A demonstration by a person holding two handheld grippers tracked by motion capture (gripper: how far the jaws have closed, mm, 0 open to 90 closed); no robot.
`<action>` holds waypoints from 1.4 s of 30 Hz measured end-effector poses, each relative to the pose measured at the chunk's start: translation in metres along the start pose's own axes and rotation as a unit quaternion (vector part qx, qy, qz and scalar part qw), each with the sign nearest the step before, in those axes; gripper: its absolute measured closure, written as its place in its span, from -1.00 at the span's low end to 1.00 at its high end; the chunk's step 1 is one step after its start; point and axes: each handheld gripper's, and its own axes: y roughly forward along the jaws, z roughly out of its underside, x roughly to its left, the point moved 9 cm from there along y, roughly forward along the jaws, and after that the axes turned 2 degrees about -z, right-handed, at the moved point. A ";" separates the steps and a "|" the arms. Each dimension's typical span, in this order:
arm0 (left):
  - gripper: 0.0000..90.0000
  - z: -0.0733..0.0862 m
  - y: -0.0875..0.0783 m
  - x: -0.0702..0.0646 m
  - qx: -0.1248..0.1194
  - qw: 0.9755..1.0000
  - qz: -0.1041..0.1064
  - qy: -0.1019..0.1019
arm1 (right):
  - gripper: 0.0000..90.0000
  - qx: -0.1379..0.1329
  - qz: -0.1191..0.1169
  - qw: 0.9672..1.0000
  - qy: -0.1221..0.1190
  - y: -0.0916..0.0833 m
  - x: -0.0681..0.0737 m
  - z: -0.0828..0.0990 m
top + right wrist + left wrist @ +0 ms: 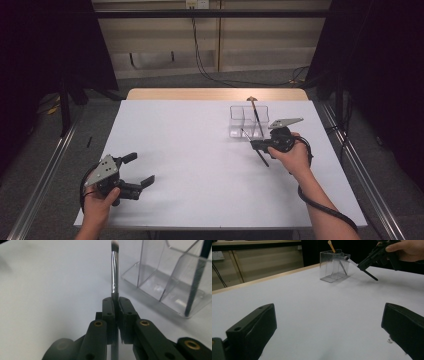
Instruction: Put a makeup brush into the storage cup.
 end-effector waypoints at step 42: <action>-1.00 -0.002 -0.001 0.000 -0.004 1.000 -0.001 0.000 | 0.88 -0.286 0.061 0.956 0.031 -0.044 -0.011 -0.056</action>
